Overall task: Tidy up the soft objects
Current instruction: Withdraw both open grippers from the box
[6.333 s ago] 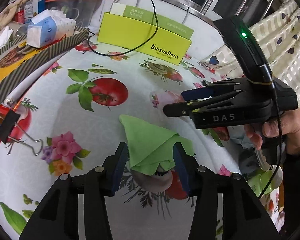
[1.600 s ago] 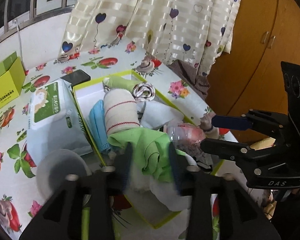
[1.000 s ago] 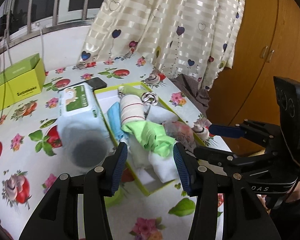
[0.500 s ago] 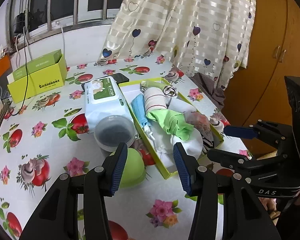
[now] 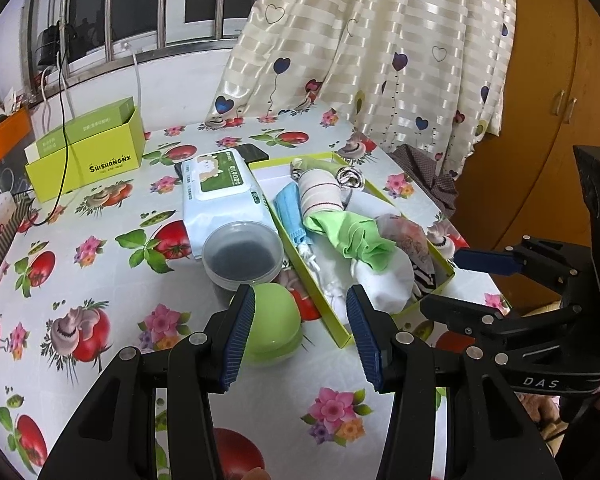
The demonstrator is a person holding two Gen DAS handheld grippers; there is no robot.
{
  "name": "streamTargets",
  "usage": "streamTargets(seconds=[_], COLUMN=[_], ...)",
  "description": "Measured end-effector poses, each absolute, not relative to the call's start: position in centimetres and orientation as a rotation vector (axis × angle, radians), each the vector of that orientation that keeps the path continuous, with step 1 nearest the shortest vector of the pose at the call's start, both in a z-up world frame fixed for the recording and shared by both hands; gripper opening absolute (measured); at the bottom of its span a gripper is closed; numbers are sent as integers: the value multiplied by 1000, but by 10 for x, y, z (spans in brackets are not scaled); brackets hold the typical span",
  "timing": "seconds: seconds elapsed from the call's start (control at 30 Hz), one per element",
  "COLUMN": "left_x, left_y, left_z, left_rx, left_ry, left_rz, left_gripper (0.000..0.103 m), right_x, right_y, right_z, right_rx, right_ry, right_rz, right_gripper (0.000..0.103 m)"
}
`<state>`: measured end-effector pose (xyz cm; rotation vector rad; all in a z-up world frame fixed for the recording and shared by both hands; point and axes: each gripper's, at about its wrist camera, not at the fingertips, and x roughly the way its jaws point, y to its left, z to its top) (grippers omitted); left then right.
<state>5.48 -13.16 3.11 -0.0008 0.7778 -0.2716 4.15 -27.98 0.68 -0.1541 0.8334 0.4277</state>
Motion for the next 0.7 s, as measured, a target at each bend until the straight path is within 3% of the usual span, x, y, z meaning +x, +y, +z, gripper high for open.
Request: streamTargets(seconds=[0.7], left_x=[58], left_y=[-126], left_z=[26], left_rx=[-7], left_ry=[778], left_rz=[-239], left_gripper=[49], right_x=[36], right_y=[-274], right_z=[2], right_rx=[-161], right_ry=[842], right_rz=[432], right_gripper=[59])
